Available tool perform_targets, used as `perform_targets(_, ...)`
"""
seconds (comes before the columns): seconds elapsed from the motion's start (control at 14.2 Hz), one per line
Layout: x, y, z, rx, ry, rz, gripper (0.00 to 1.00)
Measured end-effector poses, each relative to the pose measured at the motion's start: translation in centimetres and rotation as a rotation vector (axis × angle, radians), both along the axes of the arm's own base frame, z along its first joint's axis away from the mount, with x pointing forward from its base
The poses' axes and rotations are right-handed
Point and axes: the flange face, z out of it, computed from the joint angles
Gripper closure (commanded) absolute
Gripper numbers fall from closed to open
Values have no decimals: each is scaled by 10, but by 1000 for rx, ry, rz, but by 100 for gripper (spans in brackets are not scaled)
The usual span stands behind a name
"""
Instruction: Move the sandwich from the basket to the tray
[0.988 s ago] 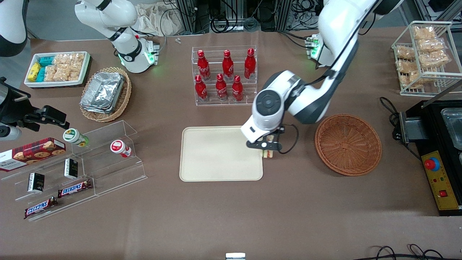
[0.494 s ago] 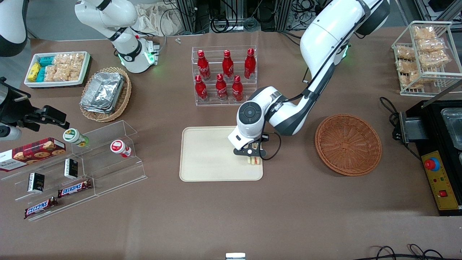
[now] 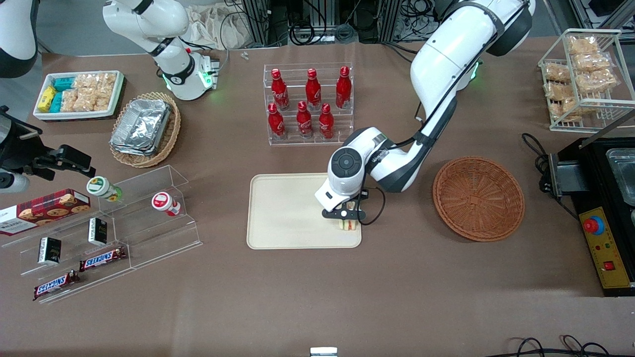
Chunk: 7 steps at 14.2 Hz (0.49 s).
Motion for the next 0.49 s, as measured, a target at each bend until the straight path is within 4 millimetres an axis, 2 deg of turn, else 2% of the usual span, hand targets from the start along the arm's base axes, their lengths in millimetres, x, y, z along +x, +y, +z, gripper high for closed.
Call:
perform_targets(0.28,1,-2,-7,-13,-7,0,0)
perform_targets(0.42,8,-4,13,-18,-27,2,0)
perform_targets(0.49,11,-3,36,-5,-32,3,0)
